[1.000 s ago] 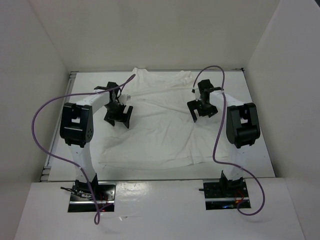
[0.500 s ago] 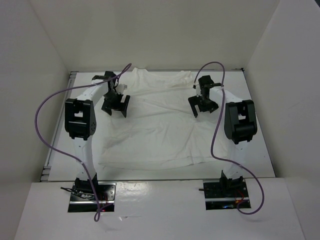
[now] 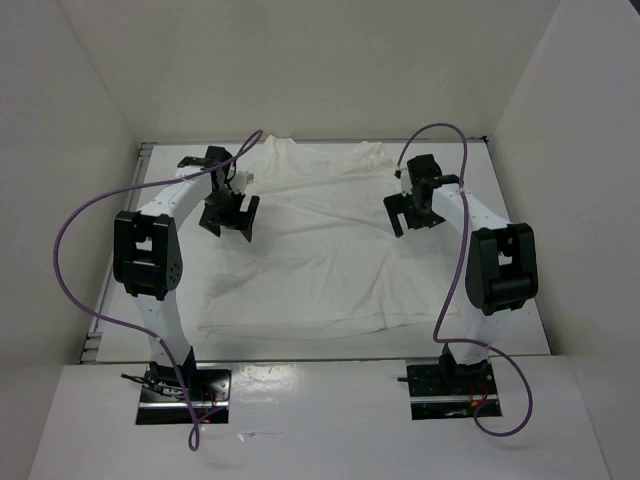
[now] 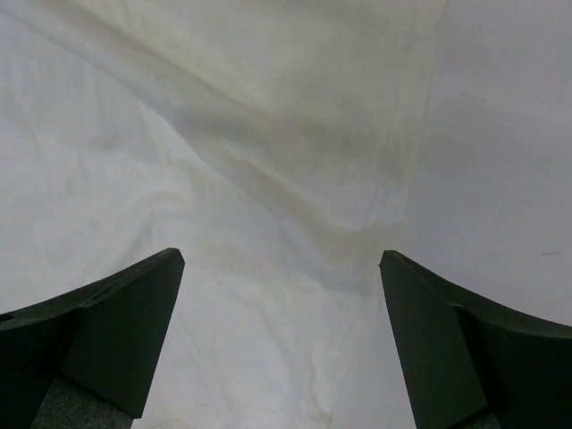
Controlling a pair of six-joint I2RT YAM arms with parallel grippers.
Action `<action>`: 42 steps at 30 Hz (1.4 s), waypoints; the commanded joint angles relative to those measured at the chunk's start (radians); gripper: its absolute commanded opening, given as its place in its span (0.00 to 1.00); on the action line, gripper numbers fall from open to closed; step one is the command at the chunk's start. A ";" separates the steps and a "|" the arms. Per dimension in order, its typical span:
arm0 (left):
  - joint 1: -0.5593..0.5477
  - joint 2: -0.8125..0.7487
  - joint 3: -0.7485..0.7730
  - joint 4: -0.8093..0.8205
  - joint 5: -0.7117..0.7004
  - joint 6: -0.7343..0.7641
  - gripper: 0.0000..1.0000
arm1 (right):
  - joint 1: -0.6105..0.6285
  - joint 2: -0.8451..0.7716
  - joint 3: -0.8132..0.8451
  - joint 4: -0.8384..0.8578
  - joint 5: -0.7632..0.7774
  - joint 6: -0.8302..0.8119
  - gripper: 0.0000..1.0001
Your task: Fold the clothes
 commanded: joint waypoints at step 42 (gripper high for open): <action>0.110 0.315 0.207 -0.066 -0.021 -0.041 1.00 | -0.017 0.349 0.161 0.027 -0.014 0.071 1.00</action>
